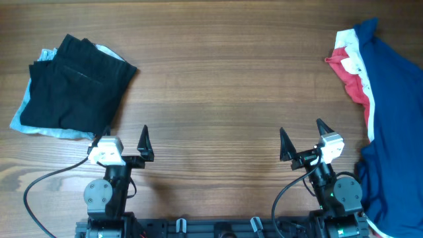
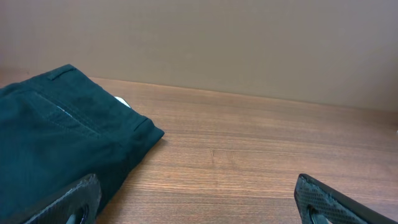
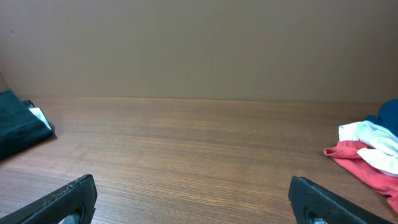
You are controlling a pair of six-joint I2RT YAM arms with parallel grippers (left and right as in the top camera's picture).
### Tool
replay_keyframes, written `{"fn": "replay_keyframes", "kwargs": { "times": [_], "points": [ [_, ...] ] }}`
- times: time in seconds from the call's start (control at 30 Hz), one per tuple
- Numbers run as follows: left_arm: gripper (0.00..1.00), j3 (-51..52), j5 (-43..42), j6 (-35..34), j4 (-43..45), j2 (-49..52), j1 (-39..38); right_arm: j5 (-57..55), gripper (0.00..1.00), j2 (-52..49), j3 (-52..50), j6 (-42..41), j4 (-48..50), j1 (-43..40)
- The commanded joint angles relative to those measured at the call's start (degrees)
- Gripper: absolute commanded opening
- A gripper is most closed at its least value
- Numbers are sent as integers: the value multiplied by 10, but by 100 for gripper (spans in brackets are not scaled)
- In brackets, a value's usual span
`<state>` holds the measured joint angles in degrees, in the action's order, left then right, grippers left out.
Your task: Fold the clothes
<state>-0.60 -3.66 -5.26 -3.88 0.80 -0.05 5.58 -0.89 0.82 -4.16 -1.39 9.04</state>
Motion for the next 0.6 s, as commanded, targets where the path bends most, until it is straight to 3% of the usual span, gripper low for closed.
{"fn": "replay_keyframes", "kwargs": {
  "times": [0.0, 0.4, 0.57],
  "points": [
    [100, 3, 7, 3, -3, -5, -3, 9, 100, 5, 2, 10, 3, -3],
    [100, 3, 7, 3, -3, -5, -3, 9, 100, 5, 2, 6, 3, -3],
    [100, 3, 7, -25, -3, -3, -3, 9, 100, 2, 5, -62, -1, -3]
  ]
}}
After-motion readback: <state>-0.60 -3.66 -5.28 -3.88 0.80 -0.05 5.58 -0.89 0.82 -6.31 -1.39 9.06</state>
